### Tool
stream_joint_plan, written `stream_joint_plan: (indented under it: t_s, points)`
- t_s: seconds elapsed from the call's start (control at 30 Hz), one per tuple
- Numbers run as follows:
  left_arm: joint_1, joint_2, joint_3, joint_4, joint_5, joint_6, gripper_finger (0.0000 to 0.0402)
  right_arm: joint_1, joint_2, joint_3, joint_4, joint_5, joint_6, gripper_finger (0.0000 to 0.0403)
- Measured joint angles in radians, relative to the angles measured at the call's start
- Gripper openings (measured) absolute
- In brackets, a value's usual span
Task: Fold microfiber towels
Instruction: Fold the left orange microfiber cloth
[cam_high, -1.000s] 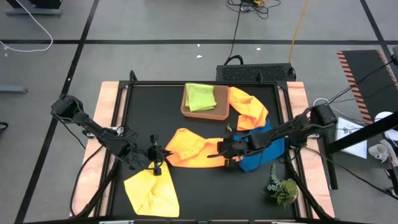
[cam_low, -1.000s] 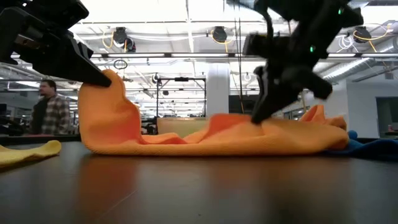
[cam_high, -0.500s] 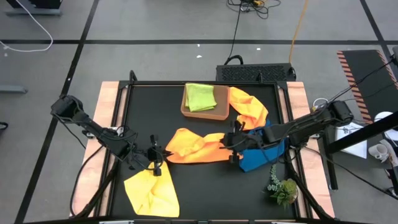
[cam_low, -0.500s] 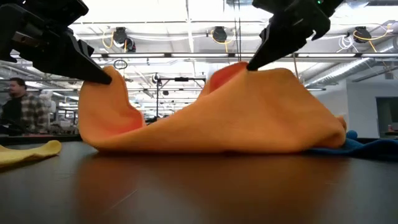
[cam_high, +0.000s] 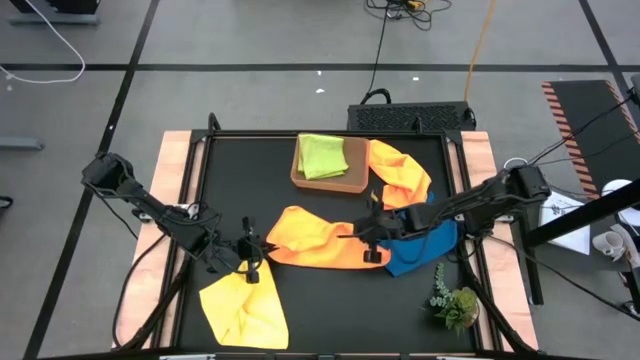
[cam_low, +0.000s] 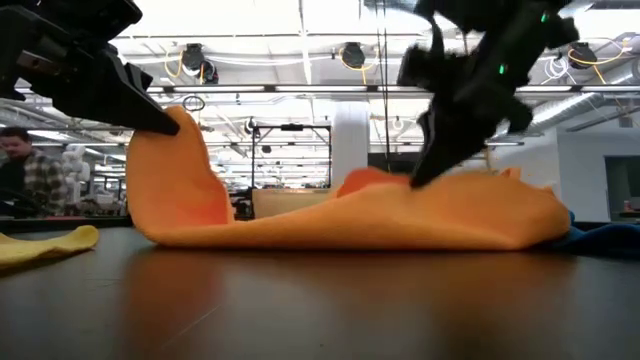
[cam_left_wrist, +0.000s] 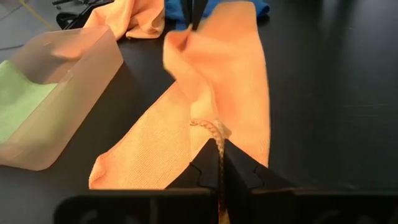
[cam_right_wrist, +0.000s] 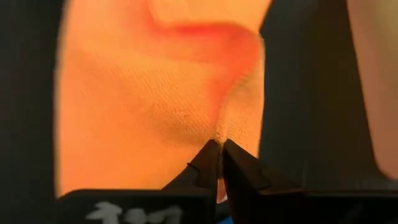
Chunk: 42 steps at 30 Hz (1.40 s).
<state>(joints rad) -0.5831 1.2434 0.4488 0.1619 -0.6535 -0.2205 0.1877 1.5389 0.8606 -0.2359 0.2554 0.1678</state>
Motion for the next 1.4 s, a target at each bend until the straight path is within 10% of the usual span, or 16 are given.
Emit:
stream_joint_plan:
  t_s: [0.47, 1.4]
  points:
    - [0.0, 0.0, 0.0, -0.007, 0.01, -0.019, 0.0008, -0.05, 0.028, -0.004, 0.053, 0.001, -0.012, 0.0112]
    - [0.0, 0.0, 0.0, -0.01, 0.021, -0.024, 0.0012, -0.049, 0.153, -0.004, 0.145, -0.012, 0.075, 0.0113]
